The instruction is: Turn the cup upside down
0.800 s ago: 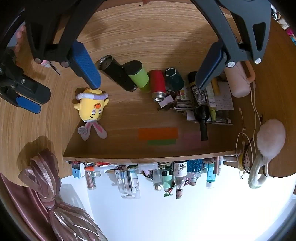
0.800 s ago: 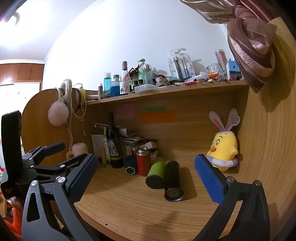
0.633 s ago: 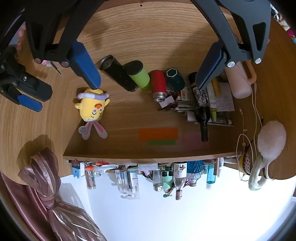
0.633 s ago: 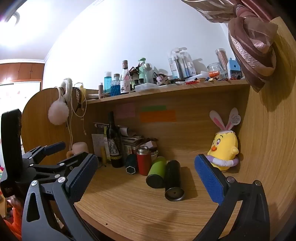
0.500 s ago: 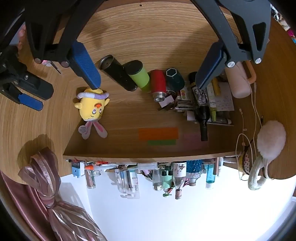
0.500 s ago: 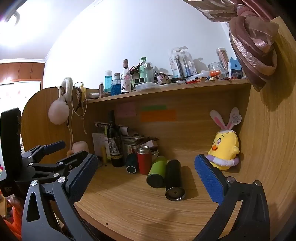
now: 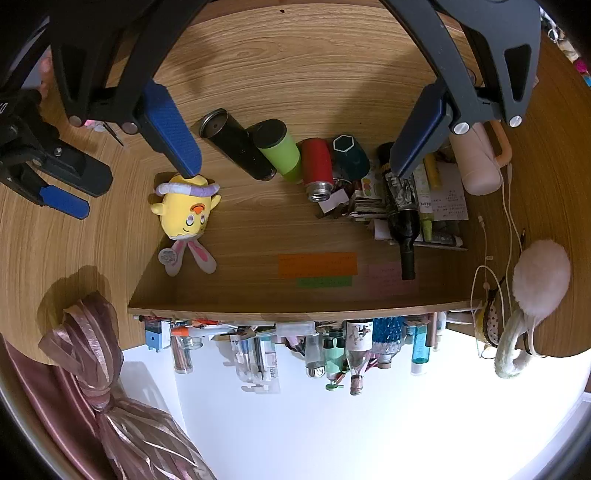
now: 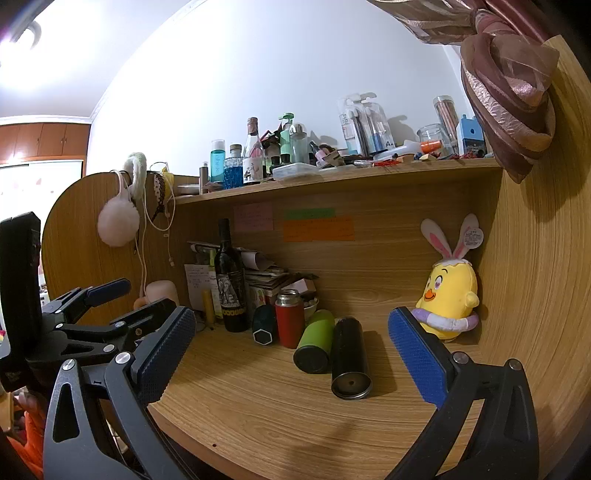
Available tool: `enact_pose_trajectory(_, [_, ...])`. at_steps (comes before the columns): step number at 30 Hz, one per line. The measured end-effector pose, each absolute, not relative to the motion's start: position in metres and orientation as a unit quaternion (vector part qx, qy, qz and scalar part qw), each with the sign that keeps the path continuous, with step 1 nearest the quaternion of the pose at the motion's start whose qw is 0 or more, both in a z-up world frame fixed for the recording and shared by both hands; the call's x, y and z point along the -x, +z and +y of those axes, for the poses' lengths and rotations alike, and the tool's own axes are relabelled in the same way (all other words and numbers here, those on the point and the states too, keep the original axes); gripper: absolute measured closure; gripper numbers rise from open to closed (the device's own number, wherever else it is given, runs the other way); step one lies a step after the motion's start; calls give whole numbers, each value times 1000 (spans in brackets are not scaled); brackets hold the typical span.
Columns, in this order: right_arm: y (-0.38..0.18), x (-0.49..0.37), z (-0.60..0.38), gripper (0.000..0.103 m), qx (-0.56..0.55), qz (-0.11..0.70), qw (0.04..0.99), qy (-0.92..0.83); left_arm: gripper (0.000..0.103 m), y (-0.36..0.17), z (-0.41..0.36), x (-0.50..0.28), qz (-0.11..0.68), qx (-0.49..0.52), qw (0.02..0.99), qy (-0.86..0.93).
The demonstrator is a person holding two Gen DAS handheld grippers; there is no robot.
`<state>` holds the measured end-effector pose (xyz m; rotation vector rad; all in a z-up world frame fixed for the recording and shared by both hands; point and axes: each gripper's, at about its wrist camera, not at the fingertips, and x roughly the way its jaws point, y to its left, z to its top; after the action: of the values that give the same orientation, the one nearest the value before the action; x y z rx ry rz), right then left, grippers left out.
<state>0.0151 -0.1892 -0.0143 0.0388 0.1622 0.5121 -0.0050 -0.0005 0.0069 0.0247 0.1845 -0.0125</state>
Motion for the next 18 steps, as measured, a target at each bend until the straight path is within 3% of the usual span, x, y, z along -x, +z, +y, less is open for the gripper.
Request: enact_pose_trajectory(18, [-15, -16, -188, 0, -18, 80, 964, 252, 0, 4, 2, 2, 98, -7, 995, -9])
